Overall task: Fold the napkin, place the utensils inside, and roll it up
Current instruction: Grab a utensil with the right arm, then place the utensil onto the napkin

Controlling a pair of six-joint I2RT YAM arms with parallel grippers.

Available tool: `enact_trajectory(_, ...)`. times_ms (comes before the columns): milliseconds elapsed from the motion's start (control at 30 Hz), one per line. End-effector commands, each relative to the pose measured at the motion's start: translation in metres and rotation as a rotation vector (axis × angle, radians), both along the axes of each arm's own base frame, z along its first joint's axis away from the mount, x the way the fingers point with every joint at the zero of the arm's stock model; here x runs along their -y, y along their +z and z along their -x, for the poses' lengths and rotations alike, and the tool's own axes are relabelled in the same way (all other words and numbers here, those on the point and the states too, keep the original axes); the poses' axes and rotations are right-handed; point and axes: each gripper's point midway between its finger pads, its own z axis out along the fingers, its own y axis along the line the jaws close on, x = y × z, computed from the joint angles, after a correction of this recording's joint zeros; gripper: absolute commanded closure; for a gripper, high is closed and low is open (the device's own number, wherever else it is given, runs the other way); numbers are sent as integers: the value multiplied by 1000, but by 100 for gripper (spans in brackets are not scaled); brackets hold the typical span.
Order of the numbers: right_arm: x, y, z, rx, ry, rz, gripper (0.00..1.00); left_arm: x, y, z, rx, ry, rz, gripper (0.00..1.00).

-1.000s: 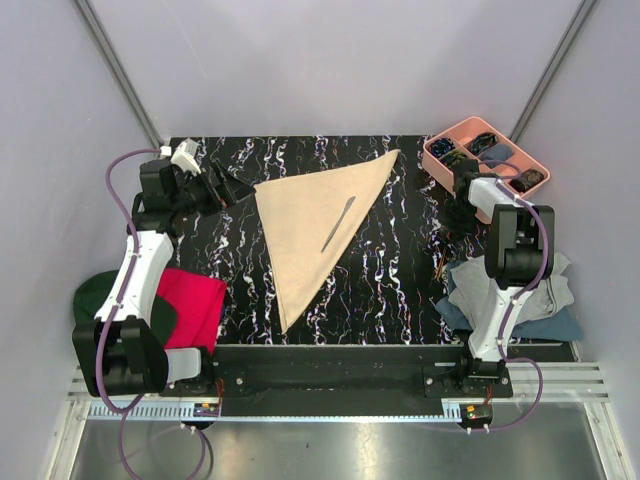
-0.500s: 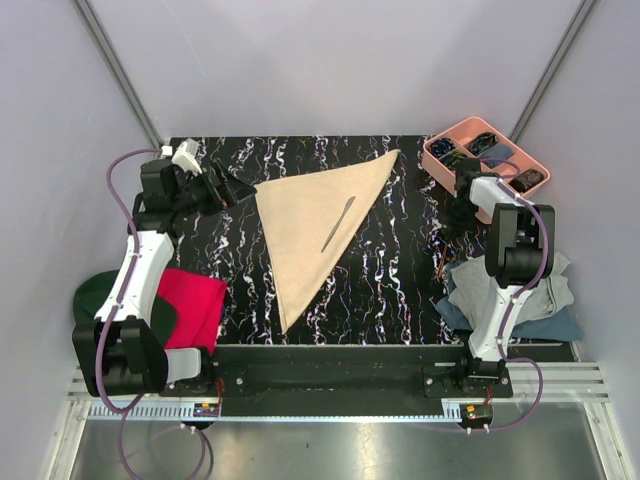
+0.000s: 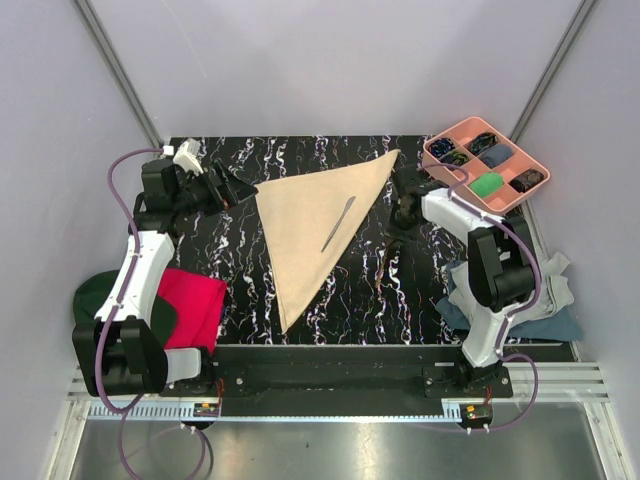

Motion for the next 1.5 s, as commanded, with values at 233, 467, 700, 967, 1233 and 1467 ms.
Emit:
enact_trajectory(233,-89,42,-58,111,-87,-184,100,11,14,1,56,-52,33,1)
enact_trajectory(467,-116,23,-69,84,-105,-199,100,16,13,2,46,-75,50,2)
enact_trajectory(700,-127,16,-81,78,-132,-219,100,17,10,2,28,-86,63,2)
enact_trajectory(967,-130,-4,-84,45,-149,-209,100,20,9,2,17,-99,76,2)
enact_trajectory(1233,-128,-13,-87,41,-175,-193,100,22,8,2,10,-105,83,2)
enact_trajectory(1467,-128,-16,-93,50,-205,-188,100,23,9,3,14,-109,81,3)
